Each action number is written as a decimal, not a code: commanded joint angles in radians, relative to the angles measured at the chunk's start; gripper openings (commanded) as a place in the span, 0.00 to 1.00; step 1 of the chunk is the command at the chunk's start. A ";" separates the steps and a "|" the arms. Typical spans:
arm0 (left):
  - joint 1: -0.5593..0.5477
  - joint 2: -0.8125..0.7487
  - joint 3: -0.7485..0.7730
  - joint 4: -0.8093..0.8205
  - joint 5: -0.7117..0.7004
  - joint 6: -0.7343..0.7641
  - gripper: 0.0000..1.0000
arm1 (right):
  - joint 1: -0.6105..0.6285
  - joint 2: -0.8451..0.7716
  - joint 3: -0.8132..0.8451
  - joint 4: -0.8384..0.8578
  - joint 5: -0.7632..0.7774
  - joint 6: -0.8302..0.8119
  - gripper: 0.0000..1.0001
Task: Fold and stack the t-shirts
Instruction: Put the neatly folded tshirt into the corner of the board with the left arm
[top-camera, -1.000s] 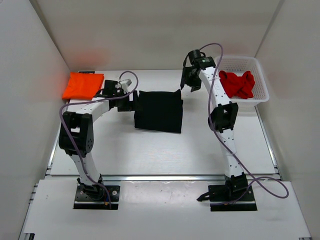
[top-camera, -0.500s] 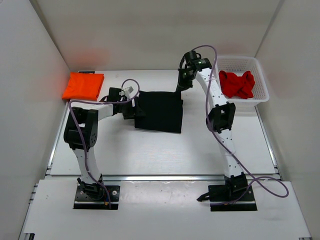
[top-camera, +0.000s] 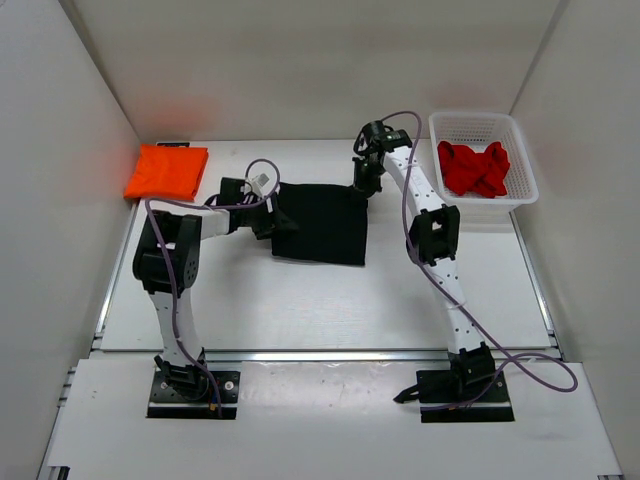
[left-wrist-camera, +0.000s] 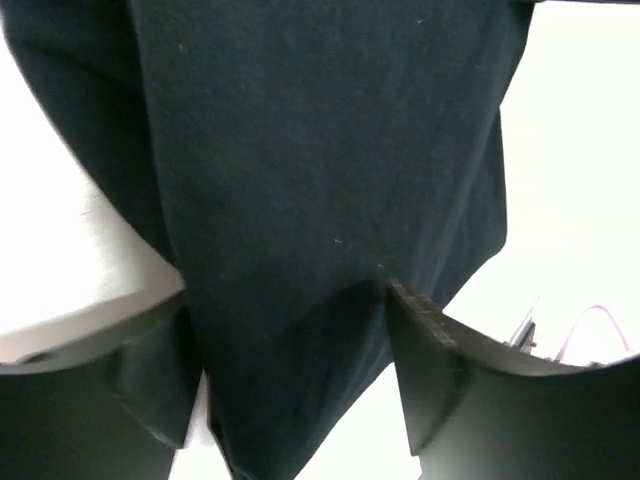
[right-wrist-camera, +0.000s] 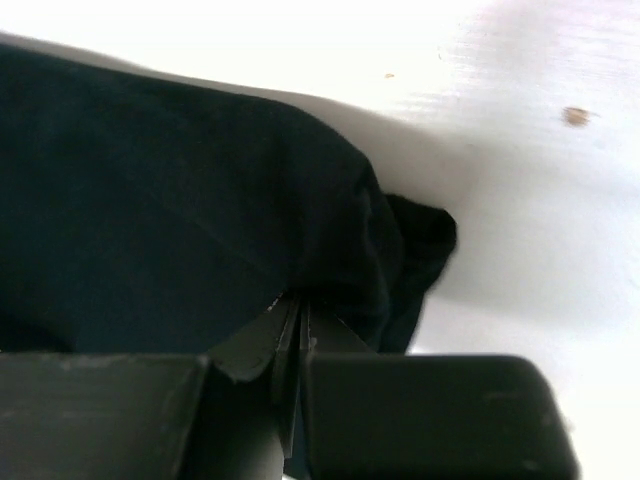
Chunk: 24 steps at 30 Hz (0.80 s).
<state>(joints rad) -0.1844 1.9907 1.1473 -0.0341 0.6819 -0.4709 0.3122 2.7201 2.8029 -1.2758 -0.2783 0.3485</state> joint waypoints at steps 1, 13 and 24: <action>-0.024 0.052 -0.026 0.022 0.039 -0.049 0.73 | -0.004 0.044 0.018 0.018 -0.050 0.021 0.00; 0.006 0.059 0.055 0.005 0.073 -0.071 0.00 | -0.036 0.004 0.018 0.084 -0.094 0.020 0.00; 0.036 0.005 0.365 -0.430 -0.096 0.305 0.00 | -0.033 -0.264 0.015 0.073 0.117 -0.058 0.00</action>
<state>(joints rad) -0.1577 2.0670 1.4208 -0.3077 0.6762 -0.3511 0.2802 2.6236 2.7953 -1.2079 -0.2634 0.3420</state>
